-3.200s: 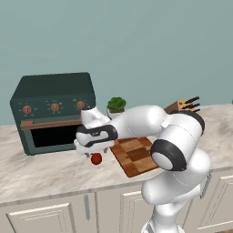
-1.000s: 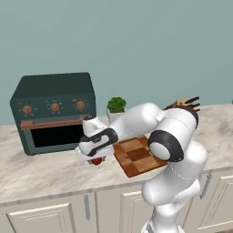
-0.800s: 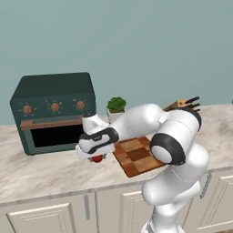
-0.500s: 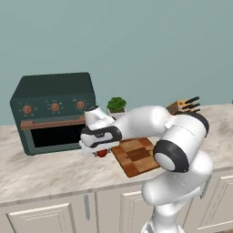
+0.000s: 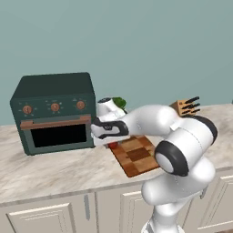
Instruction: Place the avocado, onion, tomato, and bell pepper on the cutting board.
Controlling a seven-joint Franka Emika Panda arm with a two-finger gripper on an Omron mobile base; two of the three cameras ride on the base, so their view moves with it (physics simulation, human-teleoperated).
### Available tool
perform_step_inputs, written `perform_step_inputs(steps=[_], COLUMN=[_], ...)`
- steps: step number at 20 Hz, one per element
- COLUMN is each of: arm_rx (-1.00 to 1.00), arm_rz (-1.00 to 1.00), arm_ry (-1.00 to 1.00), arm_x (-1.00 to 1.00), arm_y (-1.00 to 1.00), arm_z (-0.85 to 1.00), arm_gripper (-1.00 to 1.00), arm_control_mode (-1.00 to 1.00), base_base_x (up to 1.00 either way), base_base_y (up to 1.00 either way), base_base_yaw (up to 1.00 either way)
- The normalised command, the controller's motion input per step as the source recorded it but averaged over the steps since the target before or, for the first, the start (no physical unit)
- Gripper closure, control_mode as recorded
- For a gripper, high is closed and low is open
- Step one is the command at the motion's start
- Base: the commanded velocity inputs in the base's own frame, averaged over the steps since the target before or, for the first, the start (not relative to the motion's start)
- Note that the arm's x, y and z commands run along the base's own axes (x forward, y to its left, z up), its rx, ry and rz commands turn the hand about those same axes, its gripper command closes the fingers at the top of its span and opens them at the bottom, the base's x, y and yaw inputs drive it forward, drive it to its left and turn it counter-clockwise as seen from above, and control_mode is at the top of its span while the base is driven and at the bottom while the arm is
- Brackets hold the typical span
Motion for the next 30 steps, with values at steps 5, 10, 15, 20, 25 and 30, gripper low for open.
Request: perform_step_inputs(steps=[5, 10, 15, 20, 25, 30], arm_rx=[0.01, 0.00, 0.00, 0.00, 0.00, 0.00], arm_rz=[-0.01, 0.00, 0.00, 0.00, 0.00, 0.00], arm_ry=[0.00, 0.00, 0.01, 0.01, 0.00, 0.01], arm_x=[0.12, 0.22, 0.31, 0.25, 0.13, 0.05], arm_y=[-0.47, -0.27, -0.13, -0.13, -0.06, 0.00], arm_z=[-0.03, -0.18, -0.31, -0.26, -0.09, -0.10], arm_gripper=[1.00, 1.00, 1.00, 1.00, 1.00, -1.00], arm_control_mode=[-1.00, -1.00, -1.00, -1.00, -1.00, -1.00], base_base_x=[0.00, 0.00, 0.00, 0.00, 0.00, 0.00], base_base_y=[0.00, 0.00, 0.00, 0.00, 0.00, 0.00], base_base_yaw=[0.00, 0.00, 0.00, 0.00, 0.00, 0.00])
